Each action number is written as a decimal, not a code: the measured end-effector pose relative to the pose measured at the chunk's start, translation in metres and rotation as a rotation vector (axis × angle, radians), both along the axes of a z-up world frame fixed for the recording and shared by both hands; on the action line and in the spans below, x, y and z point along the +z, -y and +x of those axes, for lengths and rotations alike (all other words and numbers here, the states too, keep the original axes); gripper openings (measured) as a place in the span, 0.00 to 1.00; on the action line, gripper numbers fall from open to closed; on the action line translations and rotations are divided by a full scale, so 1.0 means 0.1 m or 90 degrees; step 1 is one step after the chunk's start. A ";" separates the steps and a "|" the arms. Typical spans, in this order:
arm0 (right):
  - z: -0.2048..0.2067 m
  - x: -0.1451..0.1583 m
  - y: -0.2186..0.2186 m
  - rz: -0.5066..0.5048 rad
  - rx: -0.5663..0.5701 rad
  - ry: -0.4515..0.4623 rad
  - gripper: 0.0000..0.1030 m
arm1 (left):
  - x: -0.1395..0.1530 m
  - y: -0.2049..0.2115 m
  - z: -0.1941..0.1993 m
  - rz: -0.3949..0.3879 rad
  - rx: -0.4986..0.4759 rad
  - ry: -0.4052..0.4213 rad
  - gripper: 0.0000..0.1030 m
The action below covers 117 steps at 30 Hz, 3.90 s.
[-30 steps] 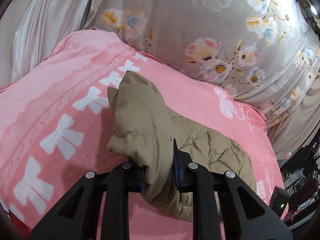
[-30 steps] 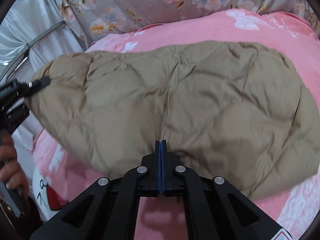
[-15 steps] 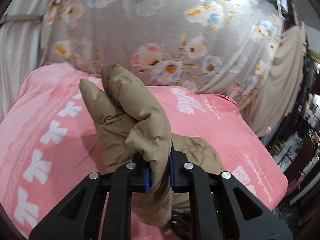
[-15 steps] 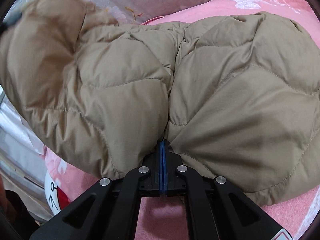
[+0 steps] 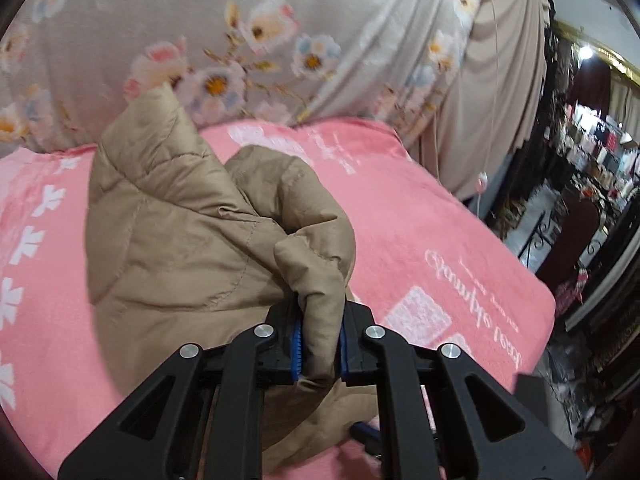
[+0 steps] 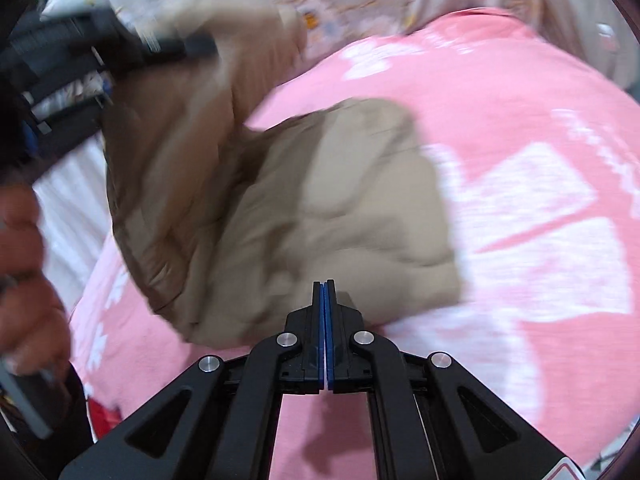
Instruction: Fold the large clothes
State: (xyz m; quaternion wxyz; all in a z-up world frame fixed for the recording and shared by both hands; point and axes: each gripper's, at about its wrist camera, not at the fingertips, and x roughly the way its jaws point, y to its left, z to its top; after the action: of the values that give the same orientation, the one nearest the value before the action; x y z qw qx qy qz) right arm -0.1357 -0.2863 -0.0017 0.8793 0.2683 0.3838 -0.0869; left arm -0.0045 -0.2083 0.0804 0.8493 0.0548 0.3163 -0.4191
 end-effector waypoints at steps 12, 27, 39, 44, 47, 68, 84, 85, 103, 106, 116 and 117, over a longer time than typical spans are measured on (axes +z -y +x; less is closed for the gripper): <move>-0.40 0.03 0.67 -0.034 -0.116 -0.010 0.02 | -0.95 0.80 -0.13 0.124 -0.029 -0.048 0.13; 0.11 0.97 1.04 -0.002 -0.088 0.125 0.37 | 0.24 -0.45 0.07 -0.076 0.096 -0.011 0.75; 2.05 1.21 0.98 0.042 -0.006 0.066 0.66 | 0.51 -1.06 1.22 -0.021 0.336 -0.005 0.75; 2.29 0.79 1.01 0.043 0.018 -0.012 0.32 | 0.51 -0.99 1.39 -0.010 0.356 0.000 0.75; 2.08 0.68 1.15 0.078 0.012 0.026 0.13 | 0.47 -0.89 1.45 -0.001 0.346 -0.009 0.75; 1.62 -0.11 1.43 -0.008 -0.073 0.009 0.10 | -0.53 0.39 1.63 0.125 0.315 -0.072 0.81; 1.61 -0.46 1.55 0.054 -0.086 0.020 0.12 | -0.82 0.57 1.61 0.169 0.329 -0.022 0.87; 1.61 -0.47 1.55 0.058 -0.087 0.022 0.12 | -0.83 0.58 1.61 0.170 0.330 -0.019 0.87; 1.62 -0.53 1.57 0.059 -0.092 0.019 0.11 | -0.91 0.64 1.59 0.215 0.343 -0.001 0.87; 1.63 -0.53 1.55 0.055 -0.094 0.017 0.11 | -0.92 0.66 1.58 0.221 0.346 0.006 0.88; 1.63 -0.57 1.61 0.087 -0.093 0.027 0.14 | -0.95 0.70 1.59 0.235 0.351 0.015 0.88; 1.57 -0.54 1.64 0.102 -0.097 0.027 0.15 | -0.94 0.68 1.59 0.232 0.346 0.010 0.88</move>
State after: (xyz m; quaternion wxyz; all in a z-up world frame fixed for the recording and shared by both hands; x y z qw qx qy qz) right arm 0.0216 -0.4506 -0.0558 0.8540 0.3676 0.3493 -0.1166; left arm 0.1546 -0.2764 -0.0133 0.9087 0.1224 0.3827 -0.1133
